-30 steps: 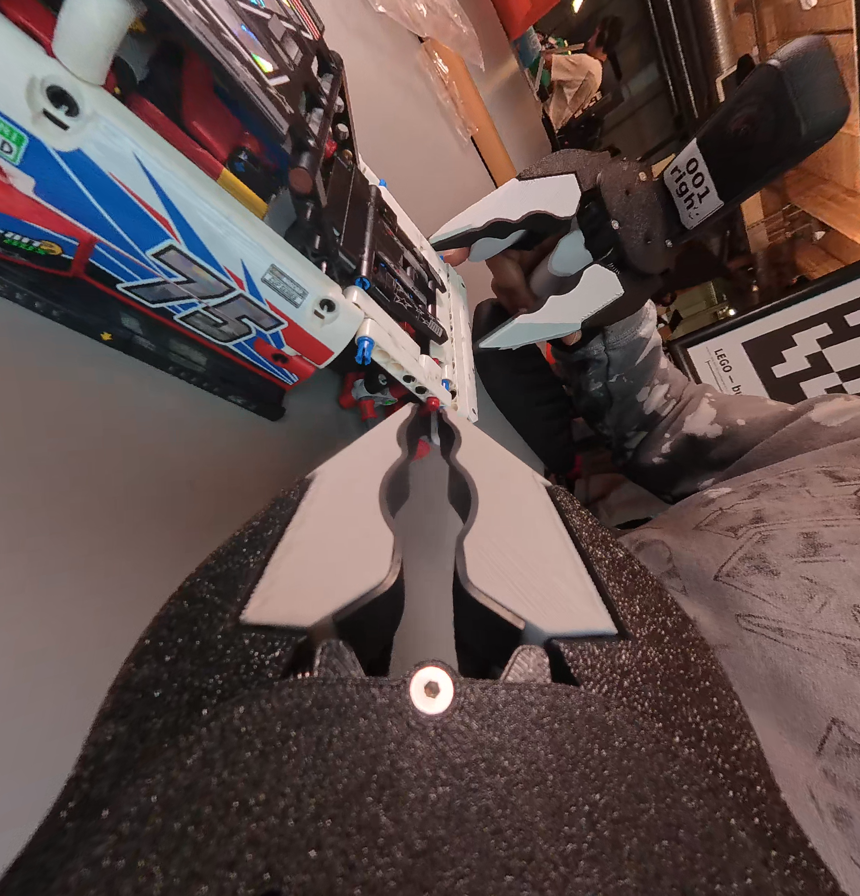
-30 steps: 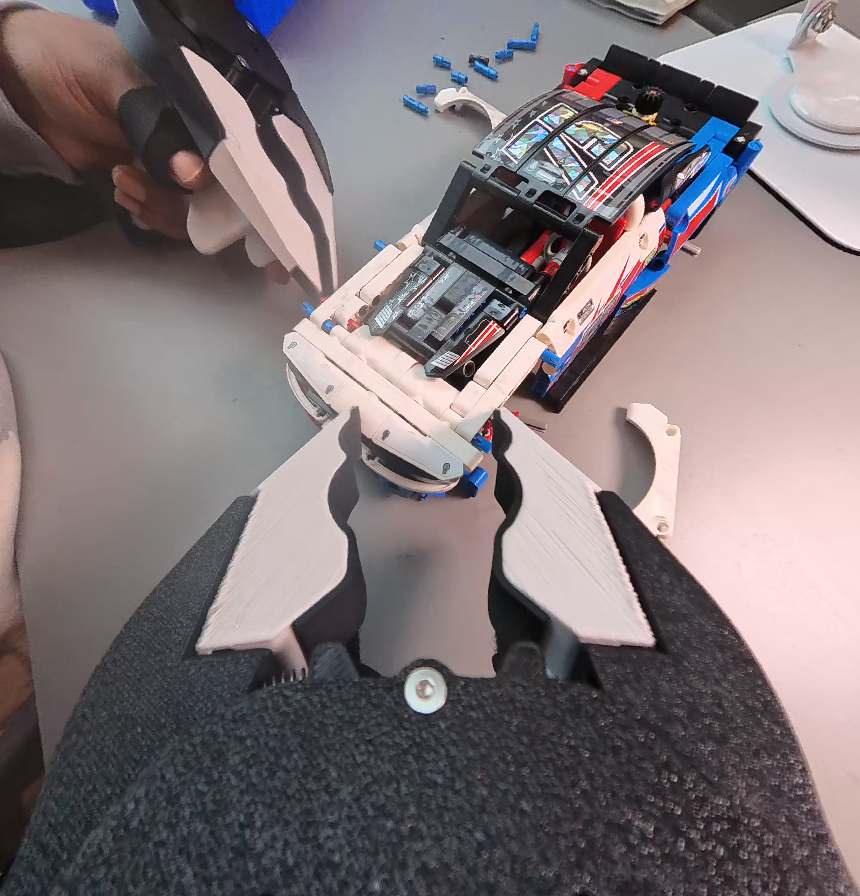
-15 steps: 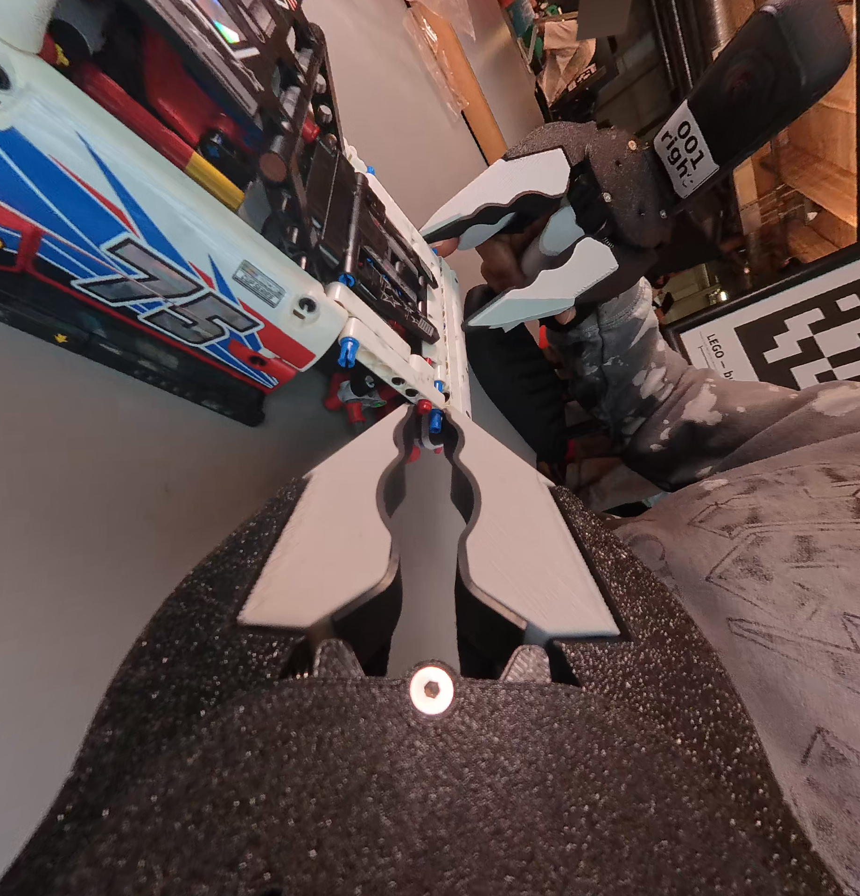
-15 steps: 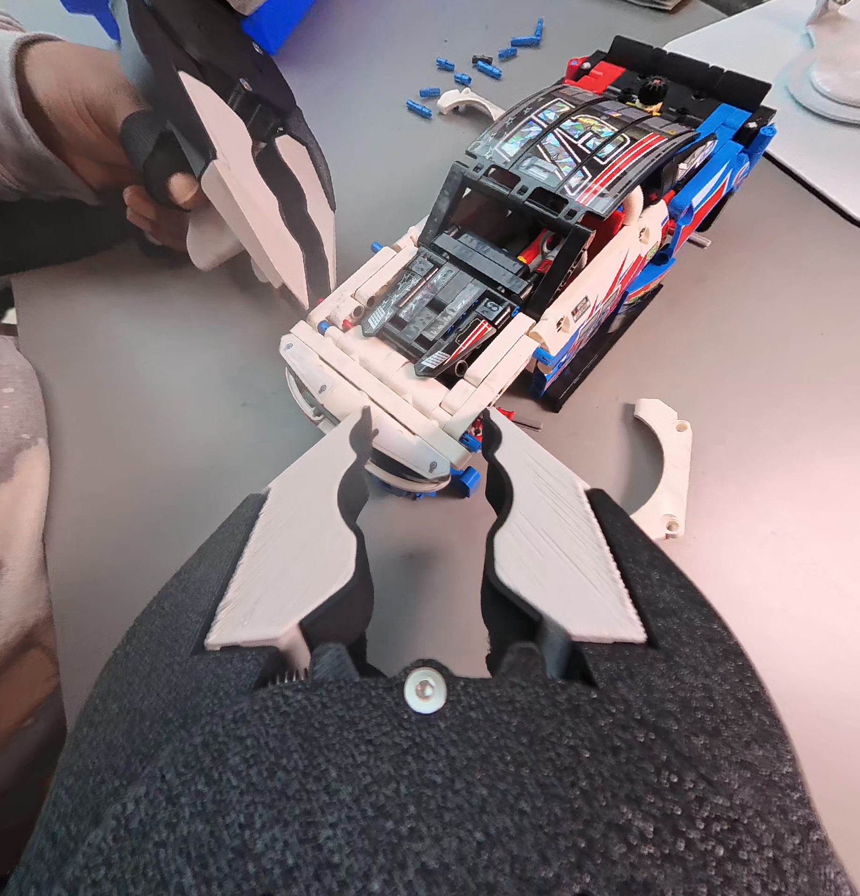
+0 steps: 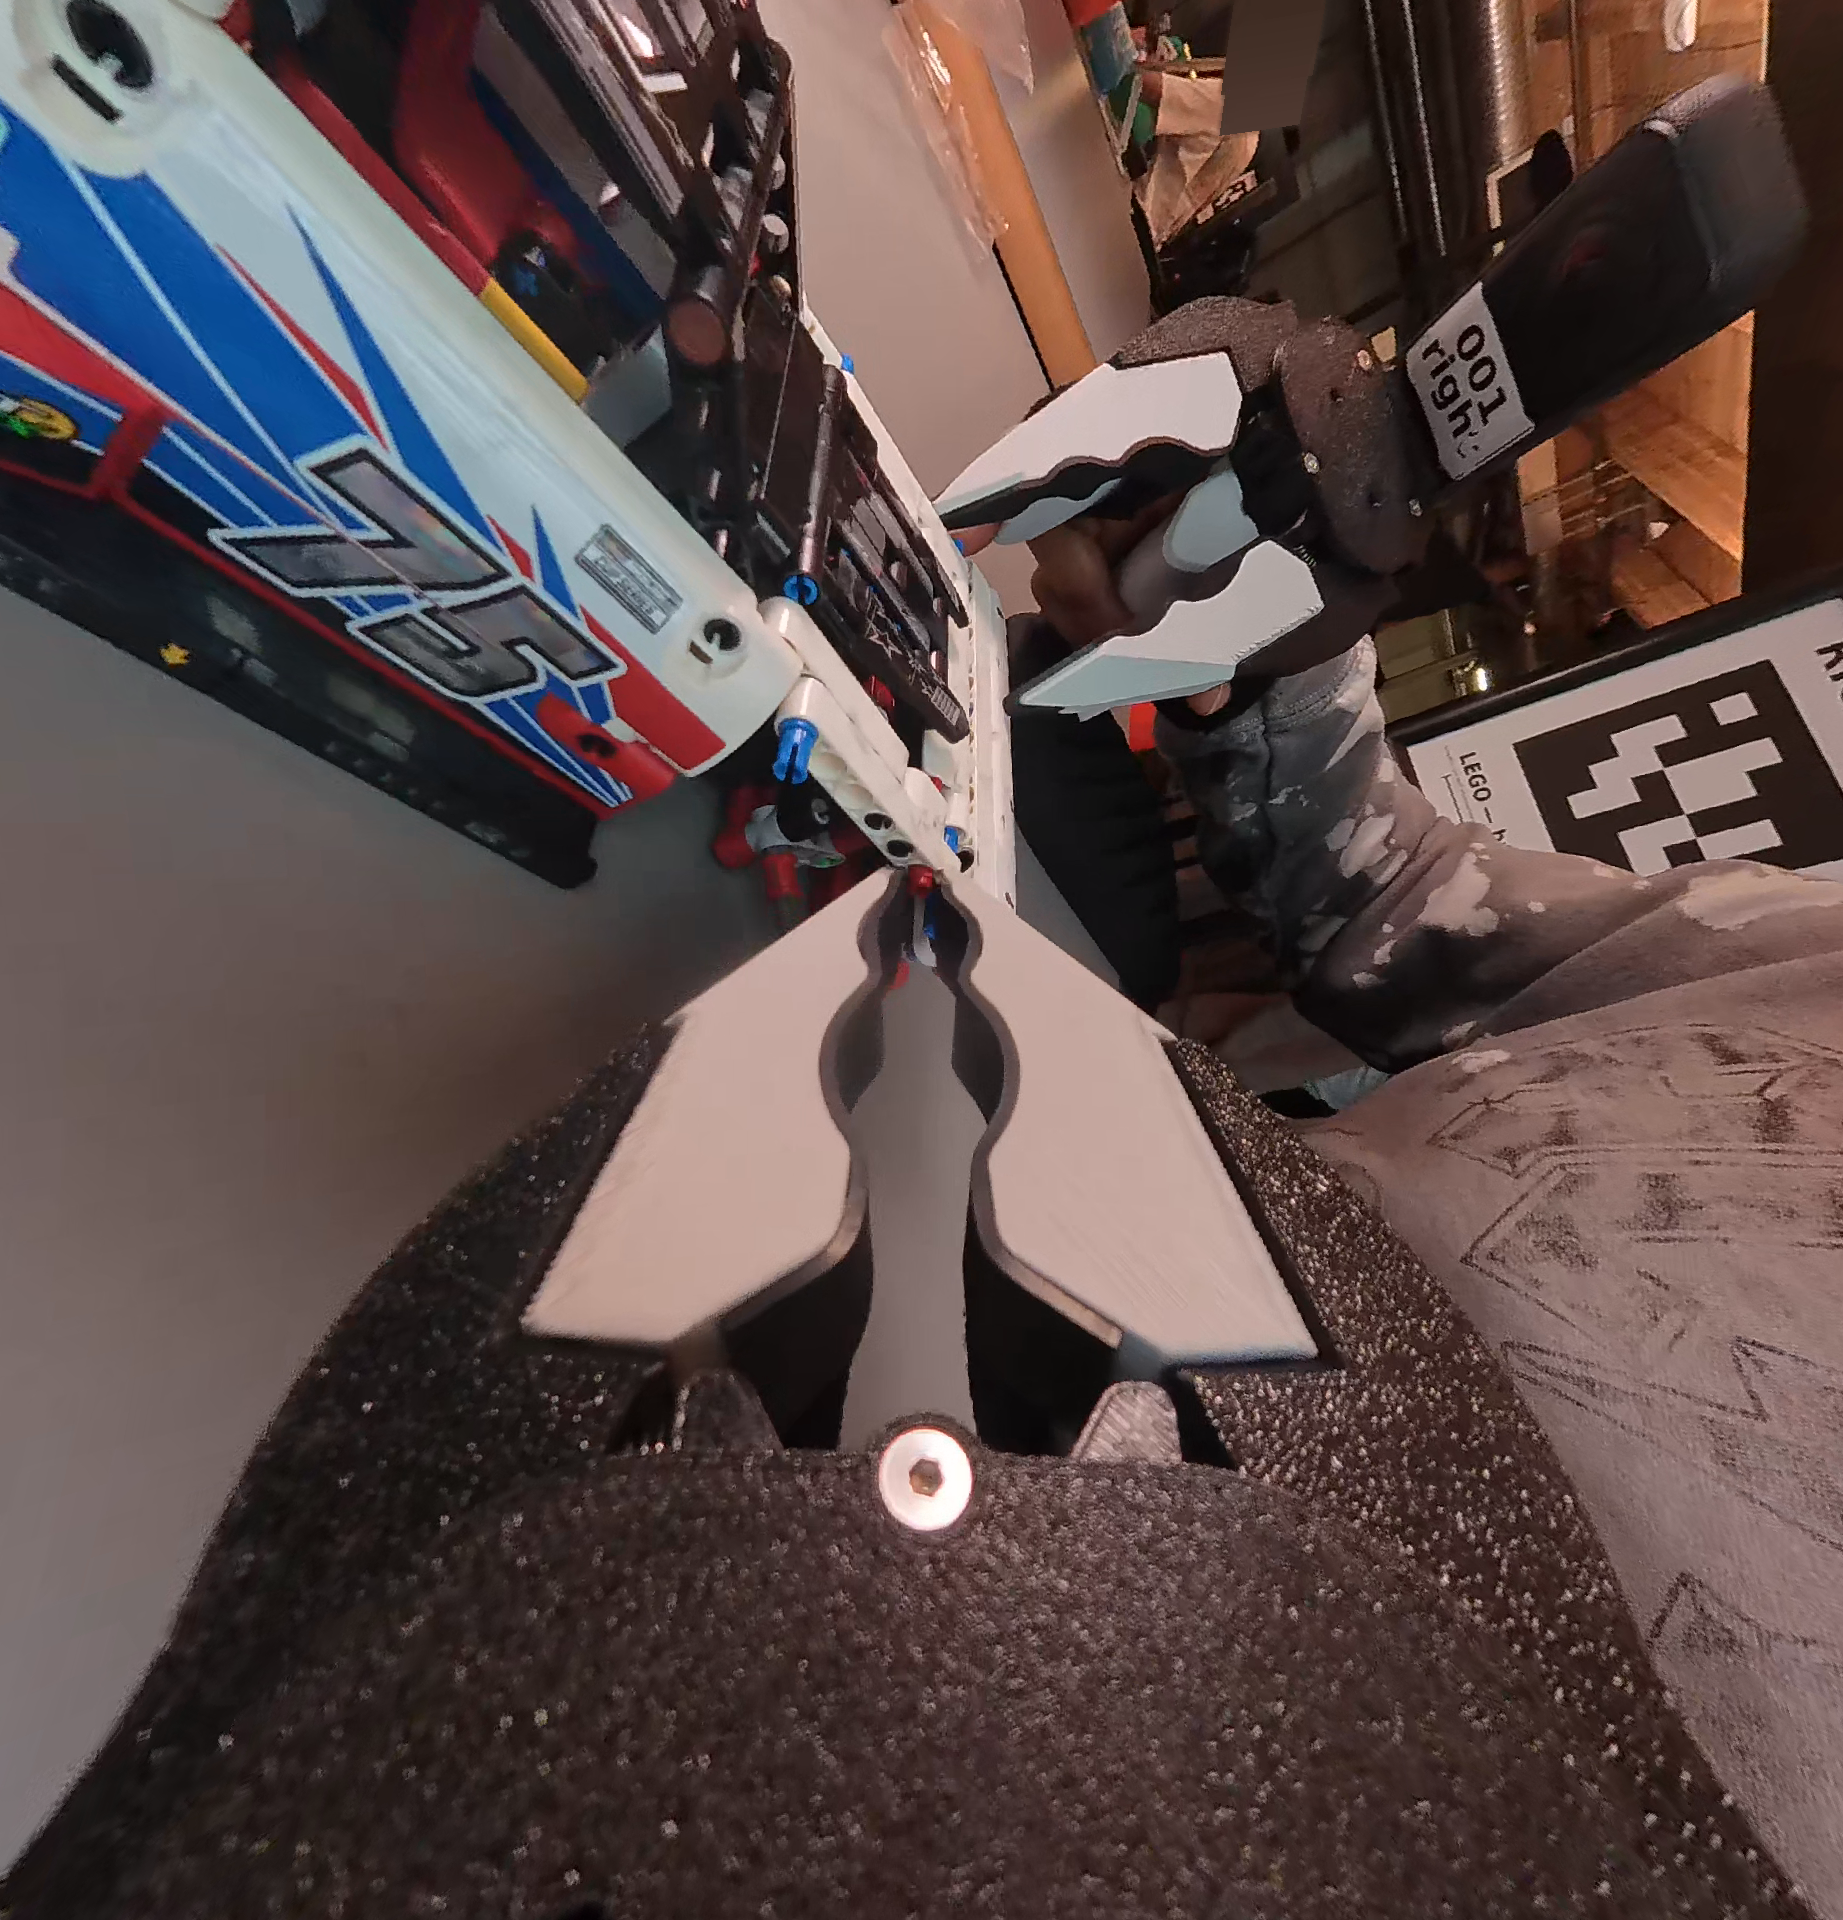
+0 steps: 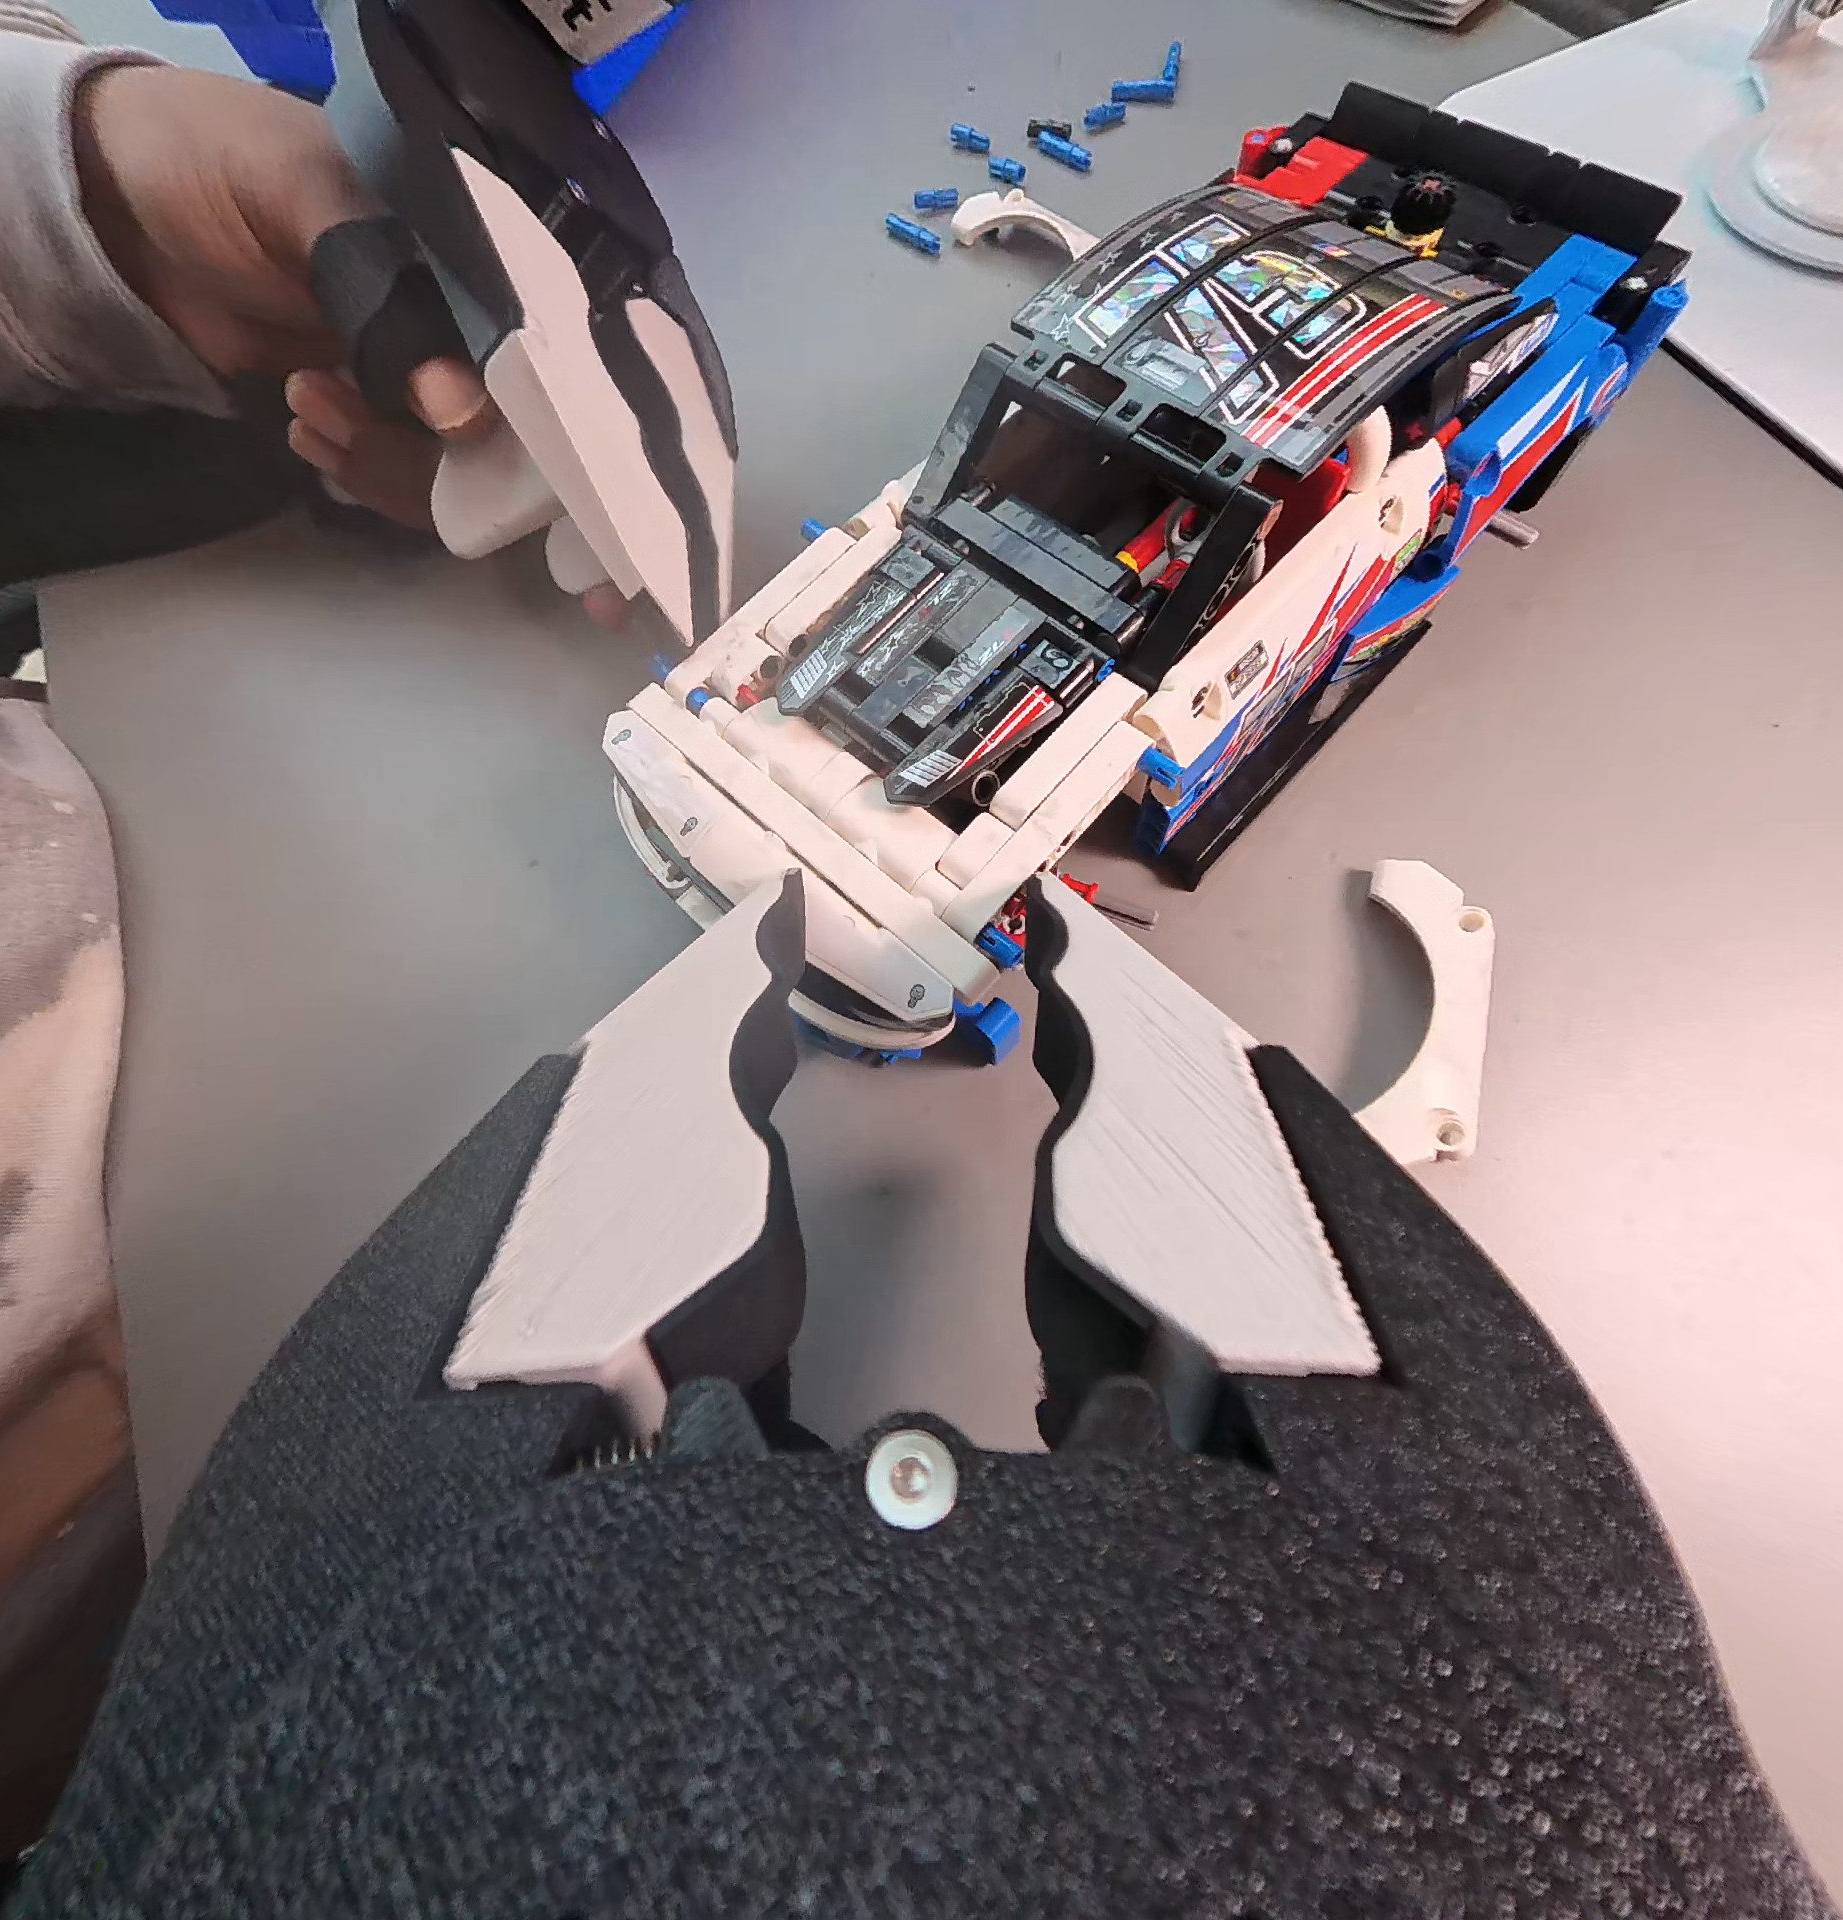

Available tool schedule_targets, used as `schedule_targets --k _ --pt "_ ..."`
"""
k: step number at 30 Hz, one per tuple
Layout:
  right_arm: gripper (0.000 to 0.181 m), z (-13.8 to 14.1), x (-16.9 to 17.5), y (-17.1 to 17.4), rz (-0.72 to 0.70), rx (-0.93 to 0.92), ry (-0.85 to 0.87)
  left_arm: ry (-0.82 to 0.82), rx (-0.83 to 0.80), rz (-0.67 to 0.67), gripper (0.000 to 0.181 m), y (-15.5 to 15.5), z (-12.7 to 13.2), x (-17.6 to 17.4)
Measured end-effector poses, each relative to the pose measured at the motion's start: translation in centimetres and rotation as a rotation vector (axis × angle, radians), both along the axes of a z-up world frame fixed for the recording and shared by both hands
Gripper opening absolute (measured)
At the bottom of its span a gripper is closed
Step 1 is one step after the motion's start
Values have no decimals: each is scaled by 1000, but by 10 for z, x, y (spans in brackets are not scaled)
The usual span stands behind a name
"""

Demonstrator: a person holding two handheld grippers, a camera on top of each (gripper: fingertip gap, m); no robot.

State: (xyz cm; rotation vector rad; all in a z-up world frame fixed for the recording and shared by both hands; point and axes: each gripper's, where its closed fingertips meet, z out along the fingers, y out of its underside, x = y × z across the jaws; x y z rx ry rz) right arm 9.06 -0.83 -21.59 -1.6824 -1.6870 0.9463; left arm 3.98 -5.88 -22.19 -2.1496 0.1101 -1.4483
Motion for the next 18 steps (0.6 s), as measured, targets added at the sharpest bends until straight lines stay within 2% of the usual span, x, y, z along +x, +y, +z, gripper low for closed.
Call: schedule_targets --k 10,13,18 --pt "42 0 0 -2 4 31 0 -30 -35 29 3 2 2 -3" --pt "42 0 0 -1 -2 39 4 -84 -60 49 13 5 4 -2" --pt "42 1 0 -5 8 57 -4 -27 -27 55 10 8 0 -1"
